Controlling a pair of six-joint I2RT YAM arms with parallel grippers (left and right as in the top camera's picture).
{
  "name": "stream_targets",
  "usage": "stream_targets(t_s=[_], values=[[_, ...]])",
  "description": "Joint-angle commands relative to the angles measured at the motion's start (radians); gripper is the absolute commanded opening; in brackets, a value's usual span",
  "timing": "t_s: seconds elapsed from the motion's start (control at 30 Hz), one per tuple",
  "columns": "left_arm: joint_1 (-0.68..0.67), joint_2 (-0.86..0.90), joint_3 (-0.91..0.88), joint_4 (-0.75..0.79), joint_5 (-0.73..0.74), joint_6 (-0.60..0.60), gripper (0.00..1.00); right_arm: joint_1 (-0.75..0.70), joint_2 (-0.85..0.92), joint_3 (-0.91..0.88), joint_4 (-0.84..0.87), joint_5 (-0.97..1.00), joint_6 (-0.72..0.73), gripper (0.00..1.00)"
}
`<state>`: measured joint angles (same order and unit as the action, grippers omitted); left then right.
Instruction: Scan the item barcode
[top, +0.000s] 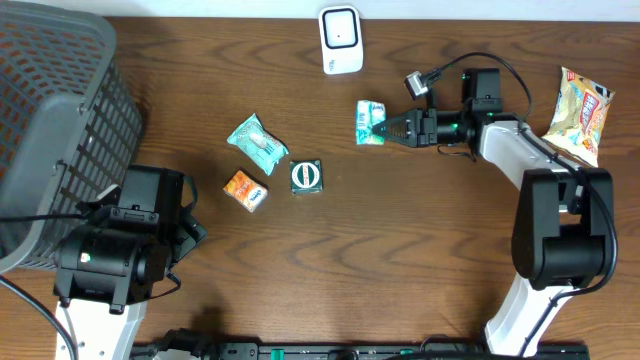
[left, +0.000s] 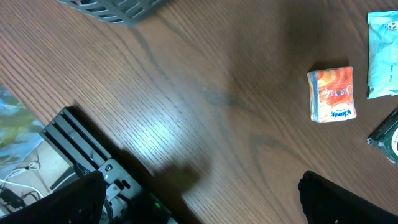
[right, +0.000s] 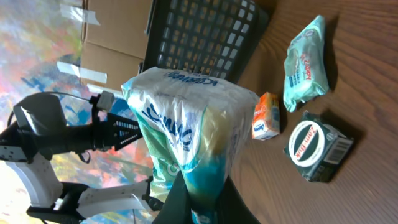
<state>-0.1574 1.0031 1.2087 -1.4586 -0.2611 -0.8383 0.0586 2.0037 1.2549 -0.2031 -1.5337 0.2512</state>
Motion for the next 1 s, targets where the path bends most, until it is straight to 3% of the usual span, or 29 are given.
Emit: stream_targets(t_s=[0.0,0.53,0.97], values=[[0.004,-0.005,0.019,-0.003,-0.016,-0.01,0.98,0.023,0.0,0.008,0.014,-0.029,0.026,0.01],[0.004,-0.005,0.019,-0.003,-0.016,-0.009,0.98,0.035,-0.018,0.008,-0.048,-0.029,0.017,0.01],[0.004,-0.005,0.019,-0.003,-0.016,-0.01,0.98,0.034,-0.252,0.008,-0.183,-0.029,-0.058,0.01]])
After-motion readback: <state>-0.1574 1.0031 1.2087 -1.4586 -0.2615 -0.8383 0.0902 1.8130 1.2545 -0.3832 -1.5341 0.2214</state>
